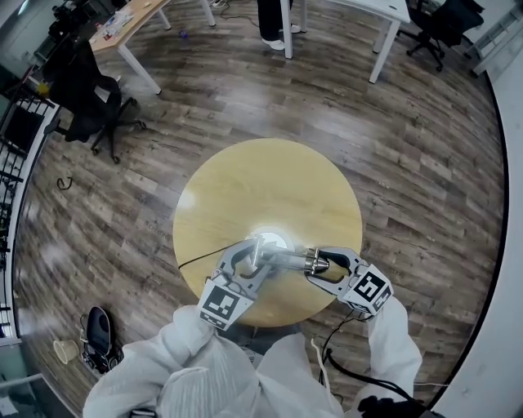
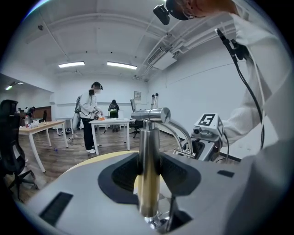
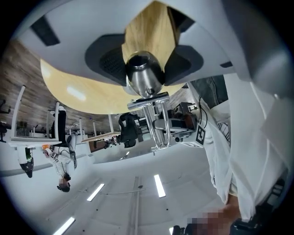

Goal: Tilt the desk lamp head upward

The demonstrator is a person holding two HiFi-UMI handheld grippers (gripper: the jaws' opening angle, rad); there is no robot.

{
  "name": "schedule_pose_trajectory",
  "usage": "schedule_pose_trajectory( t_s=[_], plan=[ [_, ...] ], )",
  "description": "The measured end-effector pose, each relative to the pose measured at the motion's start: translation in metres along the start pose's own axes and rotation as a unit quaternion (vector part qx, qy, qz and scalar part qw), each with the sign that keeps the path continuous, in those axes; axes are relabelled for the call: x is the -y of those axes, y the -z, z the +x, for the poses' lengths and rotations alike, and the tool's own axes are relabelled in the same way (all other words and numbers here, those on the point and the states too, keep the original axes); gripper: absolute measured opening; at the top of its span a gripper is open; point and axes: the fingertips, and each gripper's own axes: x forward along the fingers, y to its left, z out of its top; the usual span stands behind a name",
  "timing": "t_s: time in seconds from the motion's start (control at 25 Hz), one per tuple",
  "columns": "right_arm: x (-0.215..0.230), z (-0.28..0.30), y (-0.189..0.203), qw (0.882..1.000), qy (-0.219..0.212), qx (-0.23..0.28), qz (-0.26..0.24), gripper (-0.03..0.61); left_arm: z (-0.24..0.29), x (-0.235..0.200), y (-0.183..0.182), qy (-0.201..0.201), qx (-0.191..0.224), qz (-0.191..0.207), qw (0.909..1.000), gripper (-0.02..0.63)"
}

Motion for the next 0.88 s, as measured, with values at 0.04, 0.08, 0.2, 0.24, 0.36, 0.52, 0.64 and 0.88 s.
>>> schedule_pose_trajectory(
  t_s=[0.04,0.08,0.2,0.24,0.36,0.52,0.64,0.88],
  plan=[
    [0.000,-0.001,0.000,1.000,0.003,-0.004,-0.001,0.272,0.000,0.000,0.000,0.002,-0.002,0.000,1.0000,0.140],
    [-0.001,-0.002,-0.001,1.000,0.005,-0.009,0.000,0.270,0.000,0.000,0.000,0.004,-0.005,0.001,1.0000,0.140],
    [-0.005,-0.005,-0.004,1.000,0.013,-0.022,0.001,0.268,-0.002,0.000,0.001,0.009,-0.014,0.005,0.9998,0.138],
    [-0.006,-0.008,-0.005,1.000,0.016,-0.026,-0.001,0.268,-0.003,0.000,0.002,0.011,-0.017,0.006,0.9998,0.138],
    [-0.008,-0.019,-0.010,0.999,0.027,-0.037,-0.008,0.268,-0.003,0.001,0.003,0.016,-0.025,0.010,0.9995,0.138],
    [-0.010,-0.039,-0.026,0.997,0.051,-0.047,-0.026,0.268,-0.002,0.002,0.004,0.027,-0.028,0.013,0.9991,0.138],
    [-0.015,-0.059,-0.042,0.995,0.062,-0.058,-0.046,0.268,-0.003,0.000,0.004,0.031,-0.034,0.011,0.9989,0.138],
    [-0.031,-0.096,-0.090,0.989,0.086,-0.080,-0.092,0.268,-0.002,0.000,0.007,0.035,-0.038,0.015,0.9985,0.138]
  ],
)
